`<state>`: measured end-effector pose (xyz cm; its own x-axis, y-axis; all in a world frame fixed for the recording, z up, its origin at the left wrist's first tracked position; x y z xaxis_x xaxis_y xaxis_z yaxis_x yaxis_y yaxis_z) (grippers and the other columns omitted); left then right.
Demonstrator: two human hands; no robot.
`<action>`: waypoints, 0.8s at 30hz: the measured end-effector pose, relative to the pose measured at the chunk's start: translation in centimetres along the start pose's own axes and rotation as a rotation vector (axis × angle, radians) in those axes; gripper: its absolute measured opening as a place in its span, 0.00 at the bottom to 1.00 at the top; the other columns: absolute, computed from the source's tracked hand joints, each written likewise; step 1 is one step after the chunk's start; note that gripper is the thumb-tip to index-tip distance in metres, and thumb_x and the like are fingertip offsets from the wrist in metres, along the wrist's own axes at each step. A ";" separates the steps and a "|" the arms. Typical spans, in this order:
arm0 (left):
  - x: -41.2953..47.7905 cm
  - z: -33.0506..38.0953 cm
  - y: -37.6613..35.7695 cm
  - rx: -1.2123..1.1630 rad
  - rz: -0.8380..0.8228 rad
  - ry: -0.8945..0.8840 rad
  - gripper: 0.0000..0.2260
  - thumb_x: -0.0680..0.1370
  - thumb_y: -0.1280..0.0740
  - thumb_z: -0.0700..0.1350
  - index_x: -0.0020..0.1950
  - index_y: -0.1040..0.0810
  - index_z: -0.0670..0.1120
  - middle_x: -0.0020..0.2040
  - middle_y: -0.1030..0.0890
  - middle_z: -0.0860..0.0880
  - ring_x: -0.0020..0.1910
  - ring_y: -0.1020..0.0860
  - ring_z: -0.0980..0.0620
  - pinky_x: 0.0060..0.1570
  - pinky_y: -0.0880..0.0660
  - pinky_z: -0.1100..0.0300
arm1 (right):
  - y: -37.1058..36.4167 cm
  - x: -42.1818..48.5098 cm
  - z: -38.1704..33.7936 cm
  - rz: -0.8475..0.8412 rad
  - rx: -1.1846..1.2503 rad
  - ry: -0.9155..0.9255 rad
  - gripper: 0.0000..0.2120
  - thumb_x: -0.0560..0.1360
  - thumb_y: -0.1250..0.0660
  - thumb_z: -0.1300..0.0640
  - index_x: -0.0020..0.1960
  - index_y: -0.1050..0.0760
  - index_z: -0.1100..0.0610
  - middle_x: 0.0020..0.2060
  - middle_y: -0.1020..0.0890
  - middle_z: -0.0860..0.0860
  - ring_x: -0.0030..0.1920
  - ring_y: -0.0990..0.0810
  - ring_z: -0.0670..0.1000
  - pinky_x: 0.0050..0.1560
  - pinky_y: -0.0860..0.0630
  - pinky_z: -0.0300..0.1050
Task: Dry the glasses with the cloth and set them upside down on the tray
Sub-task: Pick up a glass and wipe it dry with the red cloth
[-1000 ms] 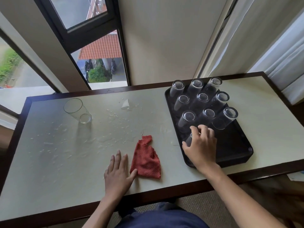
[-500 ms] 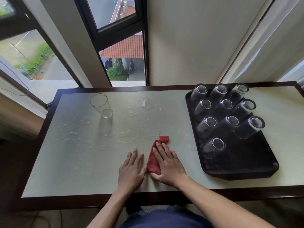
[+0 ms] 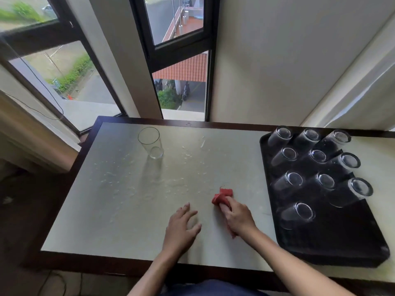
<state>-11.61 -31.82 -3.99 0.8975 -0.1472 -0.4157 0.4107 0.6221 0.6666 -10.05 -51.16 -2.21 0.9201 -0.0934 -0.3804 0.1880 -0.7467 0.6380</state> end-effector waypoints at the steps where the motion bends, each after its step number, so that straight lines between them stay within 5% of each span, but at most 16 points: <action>1: 0.4 0.1 0.9 -0.121 0.043 0.034 0.19 0.79 0.30 0.47 0.70 0.23 0.50 0.76 0.29 0.51 0.74 0.32 0.52 0.70 0.38 0.63 | 0.7 0.6 -0.1 -0.018 0.099 -0.052 0.11 0.81 0.39 0.53 0.57 0.20 0.54 0.52 0.16 0.53 0.54 0.18 0.55 0.56 0.25 0.49; 5: 3.3 -0.2 6.2 -0.503 0.265 0.204 0.16 0.77 0.29 0.40 0.65 0.21 0.46 0.63 0.18 0.46 0.57 0.20 0.51 0.56 0.28 0.61 | 3.2 2.0 -2.1 -0.063 0.569 -0.183 0.14 0.82 0.42 0.57 0.53 0.19 0.62 0.44 0.13 0.59 0.43 0.16 0.59 0.44 0.21 0.58; 12: 11.5 -1.7 15.0 -0.628 0.654 0.337 0.39 0.70 0.21 0.45 0.75 0.37 0.43 0.72 0.29 0.44 0.69 0.27 0.44 0.67 0.29 0.49 | 7.6 2.4 -8.4 -0.086 1.023 -0.125 0.18 0.84 0.47 0.58 0.58 0.24 0.70 0.46 0.17 0.71 0.42 0.18 0.64 0.37 0.23 0.52; 18: 16.5 -1.9 16.6 -0.614 0.661 0.265 0.47 0.68 0.18 0.44 0.78 0.45 0.45 0.78 0.34 0.45 0.74 0.31 0.44 0.71 0.33 0.51 | 8.3 1.2 -9.9 -0.110 1.309 -0.252 0.17 0.83 0.45 0.56 0.58 0.25 0.67 0.45 0.16 0.67 0.45 0.18 0.65 0.60 0.30 0.72; 24: 16.4 -1.8 17.0 -0.605 0.633 0.229 0.32 0.69 0.20 0.47 0.69 0.29 0.46 0.67 0.22 0.49 0.66 0.23 0.46 0.62 0.29 0.54 | 7.3 0.4 -8.6 -0.103 1.408 -0.319 0.18 0.82 0.44 0.55 0.58 0.25 0.67 0.47 0.17 0.68 0.49 0.20 0.66 0.62 0.32 0.74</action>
<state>9.81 -22.32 -0.57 0.8467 0.4760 -0.2379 -0.3612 0.8423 0.4000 -5.33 -50.95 8.06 0.7740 -0.0001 -0.6332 -0.4132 -0.7578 -0.5050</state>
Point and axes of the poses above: each hand's wrist, its own x-axis towards the middle knuckle, its own y-axis out of the back of the hand, z = x × y, the point moved 5 cm from there along x, towards the middle knuckle
